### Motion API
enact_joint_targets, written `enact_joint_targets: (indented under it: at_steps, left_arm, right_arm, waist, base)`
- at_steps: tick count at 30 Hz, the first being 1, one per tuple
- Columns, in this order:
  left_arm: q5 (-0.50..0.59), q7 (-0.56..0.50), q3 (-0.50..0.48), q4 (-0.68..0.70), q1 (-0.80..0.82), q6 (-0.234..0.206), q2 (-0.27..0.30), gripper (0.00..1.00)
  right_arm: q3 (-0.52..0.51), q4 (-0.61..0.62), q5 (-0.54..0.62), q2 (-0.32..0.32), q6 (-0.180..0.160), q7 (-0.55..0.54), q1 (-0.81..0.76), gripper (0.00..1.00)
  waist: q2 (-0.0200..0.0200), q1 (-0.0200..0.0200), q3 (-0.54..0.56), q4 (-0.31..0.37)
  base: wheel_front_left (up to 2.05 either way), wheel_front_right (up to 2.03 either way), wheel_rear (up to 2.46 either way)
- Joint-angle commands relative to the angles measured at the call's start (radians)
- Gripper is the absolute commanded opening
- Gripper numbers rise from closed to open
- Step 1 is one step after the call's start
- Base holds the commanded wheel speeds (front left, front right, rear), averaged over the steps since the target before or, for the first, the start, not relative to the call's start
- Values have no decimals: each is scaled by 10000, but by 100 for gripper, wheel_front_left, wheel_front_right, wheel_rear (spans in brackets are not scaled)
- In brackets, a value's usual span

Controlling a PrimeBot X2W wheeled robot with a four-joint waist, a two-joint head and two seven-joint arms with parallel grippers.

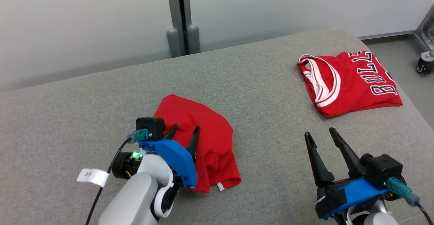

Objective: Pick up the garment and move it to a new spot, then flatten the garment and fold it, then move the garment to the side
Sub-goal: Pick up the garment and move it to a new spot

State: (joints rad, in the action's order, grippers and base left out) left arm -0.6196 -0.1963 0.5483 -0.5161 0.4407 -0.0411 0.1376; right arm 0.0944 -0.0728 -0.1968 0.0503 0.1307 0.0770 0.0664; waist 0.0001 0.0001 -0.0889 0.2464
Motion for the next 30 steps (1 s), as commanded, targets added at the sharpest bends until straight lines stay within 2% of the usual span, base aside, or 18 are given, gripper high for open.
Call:
enact_joint_targets:
  at_steps: [1,3,8,11,15,21,30]
  left_arm:
    - [-81,770,-119,88,-157,226,-136,100]
    - [-2,1636,-162,261,-347,469,-138,100]
    - [100,3752,-489,881,-943,757,-29,100]
    - [32,4420,-892,1419,-1507,847,70,100]
    - [53,4602,-1565,2083,-2199,913,150,100]
    - [1202,4615,-3066,3527,-3684,915,-25,100]
    - [2277,4617,-4359,3542,-4836,631,206,100]
  right_arm:
    - [-112,35,74,1,2,26,-11,100]
    - [-194,87,110,0,3,-1,-55,100]
    - [-367,218,164,3,2,-109,-222,100]
    - [-524,273,167,3,2,-150,-382,100]
    - [-653,325,156,2,2,-189,-505,100]
    - [-856,420,180,4,3,-247,-800,100]
    - [-901,366,156,4,3,-372,-1087,100]
  waist:
    - [-1,-1,84,-211]
    - [-1,-1,141,-365]
    - [-1,-1,319,-856]
    - [-1,-1,468,-1183]
    - [-1,-1,586,-1491]
    - [-1,-1,792,-2119]
    - [-1,-1,928,-2376]
  base:
    - [0,0,0]
    - [0,0,0]
    - [0,0,0]
    - [0,0,0]
    - [0,0,0]
    - [0,0,0]
    - [0,0,0]
